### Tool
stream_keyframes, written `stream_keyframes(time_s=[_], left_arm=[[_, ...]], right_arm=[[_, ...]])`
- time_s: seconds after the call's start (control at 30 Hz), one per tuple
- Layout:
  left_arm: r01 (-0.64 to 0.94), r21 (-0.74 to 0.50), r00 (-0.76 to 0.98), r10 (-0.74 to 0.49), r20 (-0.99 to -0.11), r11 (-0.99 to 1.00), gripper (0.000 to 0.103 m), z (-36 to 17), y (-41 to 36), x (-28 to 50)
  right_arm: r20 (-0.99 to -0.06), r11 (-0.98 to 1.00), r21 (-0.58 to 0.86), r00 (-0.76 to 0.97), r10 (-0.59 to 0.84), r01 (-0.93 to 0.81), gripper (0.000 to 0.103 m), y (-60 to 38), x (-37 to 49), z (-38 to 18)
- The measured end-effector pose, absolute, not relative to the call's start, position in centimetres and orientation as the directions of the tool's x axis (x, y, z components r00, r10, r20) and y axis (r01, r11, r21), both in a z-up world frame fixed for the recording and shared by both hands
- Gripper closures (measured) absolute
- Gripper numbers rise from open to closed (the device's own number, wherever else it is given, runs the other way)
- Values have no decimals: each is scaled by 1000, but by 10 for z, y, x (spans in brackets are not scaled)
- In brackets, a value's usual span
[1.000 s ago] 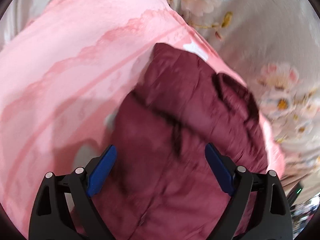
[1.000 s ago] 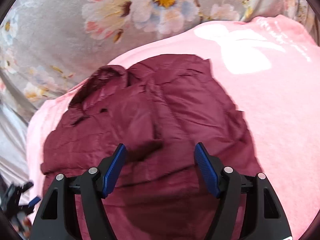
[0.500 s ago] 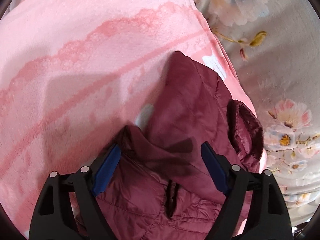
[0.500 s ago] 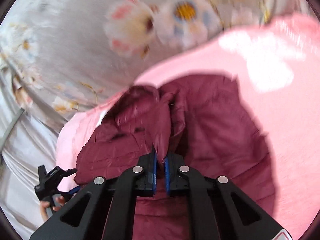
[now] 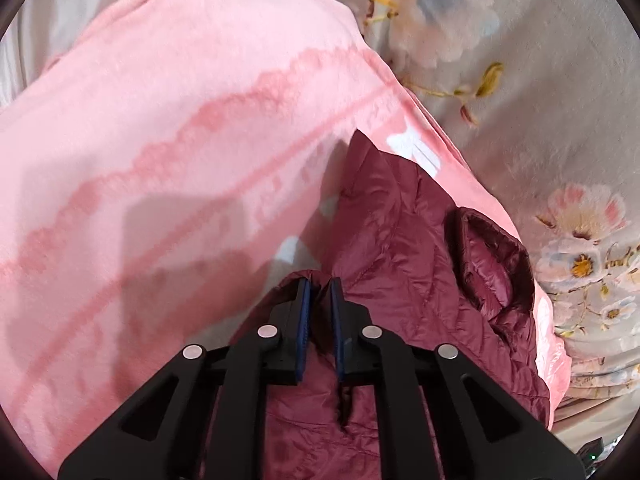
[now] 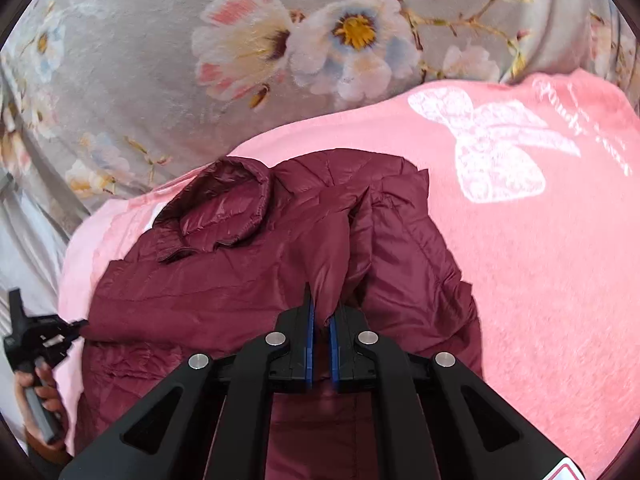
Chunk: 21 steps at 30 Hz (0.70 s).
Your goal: Fold large clothes
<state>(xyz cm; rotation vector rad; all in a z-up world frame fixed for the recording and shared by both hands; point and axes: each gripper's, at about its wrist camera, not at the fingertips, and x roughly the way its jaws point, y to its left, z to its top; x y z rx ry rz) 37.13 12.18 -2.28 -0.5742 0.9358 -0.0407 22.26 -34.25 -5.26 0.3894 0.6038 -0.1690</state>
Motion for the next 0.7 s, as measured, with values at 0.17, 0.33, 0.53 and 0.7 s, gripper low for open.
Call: stream_keyframes(time_s=[0.17,0.33,0.53,0.7], left_arm=[[-255,-386,566,-187,-803,887,100,-50,122,370],[-230,-343,579,-155,-801,911,101,-60,117,366],[-198,-209,598,-51,-800,958,100,-60,101,360],[-144,-102,595,4,-804,984,96,-39,94,343]], right_arm=[[-670,933,225,740,-62,282,99,-333,235,-89],[-690,942,168,718,-98,291,99,-326,241,-100],[-692,942,163,715,-103,294,99,-326,239,-101],[-644,912,187,747,-166,365,78,-333,205,-73]])
